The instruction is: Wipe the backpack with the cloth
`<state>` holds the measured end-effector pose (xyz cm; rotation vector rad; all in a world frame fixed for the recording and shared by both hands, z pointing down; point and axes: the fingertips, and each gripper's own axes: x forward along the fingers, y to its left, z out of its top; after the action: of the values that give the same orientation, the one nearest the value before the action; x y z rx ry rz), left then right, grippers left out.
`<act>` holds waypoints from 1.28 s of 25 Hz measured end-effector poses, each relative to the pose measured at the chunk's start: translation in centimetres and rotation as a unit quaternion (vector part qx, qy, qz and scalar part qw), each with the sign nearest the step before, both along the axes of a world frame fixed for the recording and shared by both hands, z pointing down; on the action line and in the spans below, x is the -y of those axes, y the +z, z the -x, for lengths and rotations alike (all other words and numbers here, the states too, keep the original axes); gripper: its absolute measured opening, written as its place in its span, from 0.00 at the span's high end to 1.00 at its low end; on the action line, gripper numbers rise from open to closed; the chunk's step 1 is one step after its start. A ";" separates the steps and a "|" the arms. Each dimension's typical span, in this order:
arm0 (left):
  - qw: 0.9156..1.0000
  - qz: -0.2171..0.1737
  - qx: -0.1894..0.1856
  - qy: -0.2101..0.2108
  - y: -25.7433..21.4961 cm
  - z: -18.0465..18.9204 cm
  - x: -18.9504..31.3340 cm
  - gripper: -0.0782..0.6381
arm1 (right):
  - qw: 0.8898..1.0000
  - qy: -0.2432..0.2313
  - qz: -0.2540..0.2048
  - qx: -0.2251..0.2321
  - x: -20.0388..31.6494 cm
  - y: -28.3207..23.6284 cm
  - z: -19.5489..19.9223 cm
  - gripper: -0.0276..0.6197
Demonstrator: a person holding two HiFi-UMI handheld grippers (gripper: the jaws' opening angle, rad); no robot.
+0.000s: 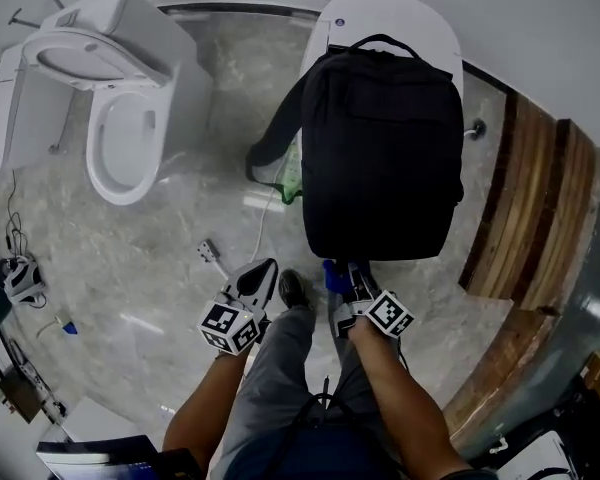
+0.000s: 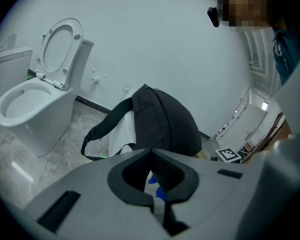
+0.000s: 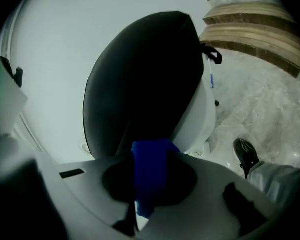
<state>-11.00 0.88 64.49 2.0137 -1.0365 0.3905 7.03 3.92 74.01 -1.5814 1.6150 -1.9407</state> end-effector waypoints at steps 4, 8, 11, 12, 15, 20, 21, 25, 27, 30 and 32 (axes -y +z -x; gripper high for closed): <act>1.000 0.012 0.001 0.026 1.1 -2.6 0.0 0.89 | 0.999 0.053 0.002 -0.006 -0.1 0.0 -5.2 0.93; 0.999 0.022 0.005 0.041 1.7 -4.5 -0.1 0.89 | 0.994 0.106 0.008 -0.016 -0.3 0.1 -10.0 0.93; 0.999 0.024 0.006 0.047 1.8 -5.3 0.1 0.89 | 0.986 0.161 0.017 -0.029 -0.3 0.2 -14.1 0.93; 0.999 0.024 0.007 0.048 1.8 -5.4 0.3 0.89 | 0.985 0.165 0.019 -0.039 -0.2 0.1 -15.2 0.93; 0.999 0.025 0.009 0.046 1.9 -5.7 0.8 0.89 | 0.983 0.169 0.019 -0.069 -0.1 -0.5 -17.9 0.93; 0.999 0.024 0.010 0.042 1.7 -5.9 1.6 0.89 | 0.976 0.167 -0.056 -0.130 2.3 -5.1 -21.7 0.93; 0.999 0.024 0.010 0.042 1.7 -6.0 1.7 0.89 | 0.975 0.135 -0.088 -0.155 3.6 -6.9 -21.5 0.93; 0.999 0.024 0.007 0.037 1.7 -5.9 2.1 0.89 | 0.936 -0.074 -0.219 -0.264 8.9 -12.4 -16.6 0.93; 0.999 0.024 0.006 0.034 1.6 -5.9 2.2 0.89 | 0.902 -0.178 -0.259 -0.295 10.0 -13.0 -12.5 0.93; 0.999 0.021 0.005 0.030 1.2 -5.8 2.5 0.89 | 0.838 -0.314 -0.294 -0.336 9.7 -13.3 -6.4 0.93; 1.000 0.018 0.004 0.024 1.1 -5.4 2.9 0.89 | 0.801 -0.385 -0.313 -0.336 9.0 -13.4 -2.3 0.93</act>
<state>-5.59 -1.99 65.58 2.0092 -0.9795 0.4403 9.35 -5.04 60.61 -1.4771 3.1373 -0.7396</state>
